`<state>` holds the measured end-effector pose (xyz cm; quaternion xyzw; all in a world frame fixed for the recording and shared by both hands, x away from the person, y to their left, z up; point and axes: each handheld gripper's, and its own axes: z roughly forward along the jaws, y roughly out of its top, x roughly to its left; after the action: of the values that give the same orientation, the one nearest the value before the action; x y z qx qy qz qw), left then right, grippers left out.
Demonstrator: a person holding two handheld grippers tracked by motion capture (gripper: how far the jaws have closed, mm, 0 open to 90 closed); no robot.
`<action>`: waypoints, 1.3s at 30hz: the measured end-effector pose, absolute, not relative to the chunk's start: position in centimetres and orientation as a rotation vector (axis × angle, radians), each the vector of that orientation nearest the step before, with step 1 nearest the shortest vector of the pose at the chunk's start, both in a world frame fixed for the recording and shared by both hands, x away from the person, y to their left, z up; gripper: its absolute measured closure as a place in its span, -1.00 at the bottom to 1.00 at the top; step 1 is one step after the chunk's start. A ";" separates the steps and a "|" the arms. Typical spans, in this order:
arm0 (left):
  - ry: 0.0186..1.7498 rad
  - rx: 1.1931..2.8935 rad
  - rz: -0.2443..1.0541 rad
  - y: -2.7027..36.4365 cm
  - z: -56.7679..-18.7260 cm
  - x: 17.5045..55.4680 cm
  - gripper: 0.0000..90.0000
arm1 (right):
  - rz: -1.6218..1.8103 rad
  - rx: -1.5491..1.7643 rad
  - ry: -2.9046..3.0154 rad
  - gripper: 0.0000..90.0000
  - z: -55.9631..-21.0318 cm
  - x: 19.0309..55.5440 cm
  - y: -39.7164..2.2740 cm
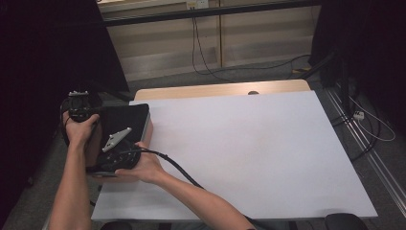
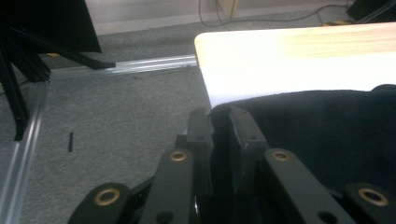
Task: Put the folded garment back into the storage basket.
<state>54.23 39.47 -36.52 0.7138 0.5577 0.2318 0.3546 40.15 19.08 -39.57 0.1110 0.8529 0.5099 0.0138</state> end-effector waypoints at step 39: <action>1.382 1.794 0.688 39.0 -34.8 51.9 -0.72 | 1.674 0.481 2.531 -0.29 -39.4 41.6 13.9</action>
<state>51.93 39.04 -34.83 0.7020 0.5404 0.2693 0.3777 41.59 13.86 -39.38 0.1565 0.8232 0.5446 0.0346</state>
